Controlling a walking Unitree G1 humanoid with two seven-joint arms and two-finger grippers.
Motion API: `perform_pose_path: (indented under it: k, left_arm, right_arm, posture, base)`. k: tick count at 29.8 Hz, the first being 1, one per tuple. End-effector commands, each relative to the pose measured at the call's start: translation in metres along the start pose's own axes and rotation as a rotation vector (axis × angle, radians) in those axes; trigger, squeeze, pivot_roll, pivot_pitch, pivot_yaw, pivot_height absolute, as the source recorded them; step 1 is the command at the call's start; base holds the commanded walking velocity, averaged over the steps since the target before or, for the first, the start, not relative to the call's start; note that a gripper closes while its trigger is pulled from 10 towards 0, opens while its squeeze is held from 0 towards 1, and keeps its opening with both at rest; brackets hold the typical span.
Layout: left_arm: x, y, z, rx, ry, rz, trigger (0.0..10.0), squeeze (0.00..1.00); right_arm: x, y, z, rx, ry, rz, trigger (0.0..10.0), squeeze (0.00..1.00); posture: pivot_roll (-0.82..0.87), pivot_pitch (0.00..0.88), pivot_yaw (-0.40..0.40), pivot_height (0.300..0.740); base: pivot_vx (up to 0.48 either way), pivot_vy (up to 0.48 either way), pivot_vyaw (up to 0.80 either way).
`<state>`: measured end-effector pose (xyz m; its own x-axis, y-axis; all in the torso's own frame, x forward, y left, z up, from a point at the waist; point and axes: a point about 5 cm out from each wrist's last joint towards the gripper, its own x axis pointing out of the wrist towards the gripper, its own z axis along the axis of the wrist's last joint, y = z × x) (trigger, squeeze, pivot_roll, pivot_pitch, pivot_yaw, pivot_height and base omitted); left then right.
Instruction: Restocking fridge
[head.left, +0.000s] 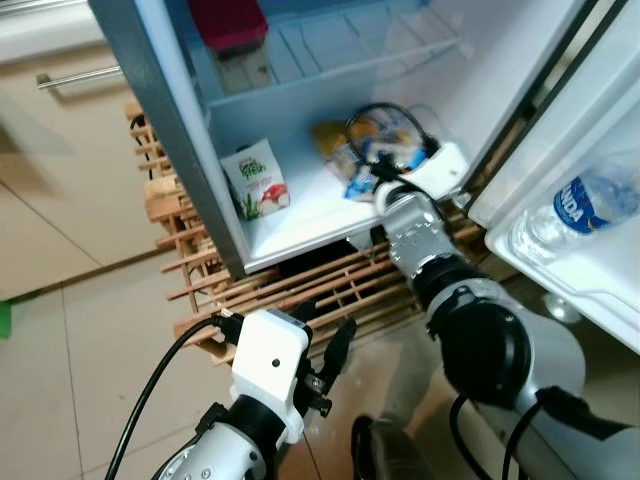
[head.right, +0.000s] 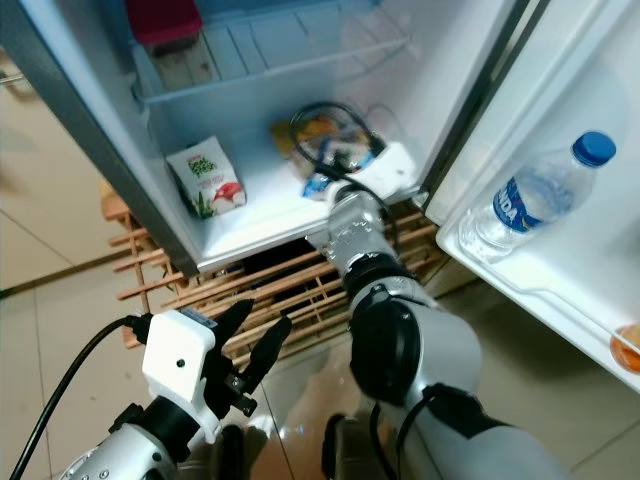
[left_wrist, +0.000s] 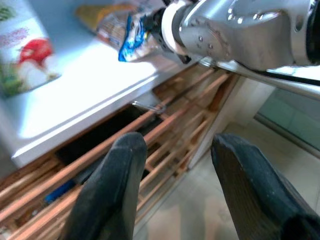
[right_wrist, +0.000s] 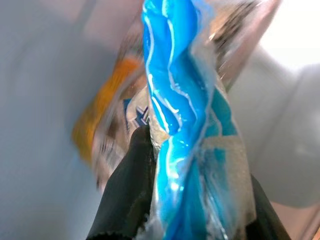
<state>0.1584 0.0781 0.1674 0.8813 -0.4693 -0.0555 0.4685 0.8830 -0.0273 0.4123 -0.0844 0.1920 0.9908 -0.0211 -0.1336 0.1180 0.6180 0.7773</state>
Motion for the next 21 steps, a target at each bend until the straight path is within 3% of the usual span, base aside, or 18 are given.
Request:
perform_pose_path:
  k: [1,6,8,14,19,21]
  left_arm:
    - [-0.004,-0.003,0.000,-0.020,0.005,0.003,10.0,0.00]
    - [-0.004,-0.004,0.000,-0.023,0.006,0.006,10.0,0.00]
    - [-0.005,-0.004,-0.001,-0.028,0.008,0.013,10.0,0.00]
    - [-0.006,-0.005,-0.001,-0.033,0.008,0.019,10.0,0.00]
    - [-0.008,-0.004,-0.001,-0.039,0.008,0.030,10.0,0.00]
    - [-0.009,-0.004,-0.001,-0.038,0.008,0.031,10.0,0.00]
  right_arm:
    - [-0.002,-0.002,-0.013,-0.138,0.055,-0.012,0.0,0.00]
    - [-0.001,0.001,-0.010,-0.199,0.056,0.012,0.0,0.00]
    - [0.000,0.009,-0.007,-0.265,0.061,0.071,0.0,0.00]
    - [0.000,0.018,-0.005,-0.285,0.068,0.139,0.0,0.00]
    - [0.001,0.024,0.003,-0.554,0.025,0.163,0.0,0.00]
    - [0.001,0.025,0.004,-0.604,0.014,0.165,0.0,0.00]
  posture:
    - [0.17,0.313,-0.006,0.736]
    - [0.17,0.316,-0.009,0.736]
    - [0.17,0.317,-0.012,0.736]
    - [0.17,0.321,-0.018,0.736]
    - [0.17,0.321,-0.018,0.736]
    - [0.17,0.321,-0.018,0.736]
  base:
    - [0.000,0.000,0.00]
    - [0.000,0.000,0.00]
    - [0.000,0.000,0.00]
    - [0.000,0.000,0.00]
    - [0.000,0.000,0.00]
    - [0.000,0.000,0.00]
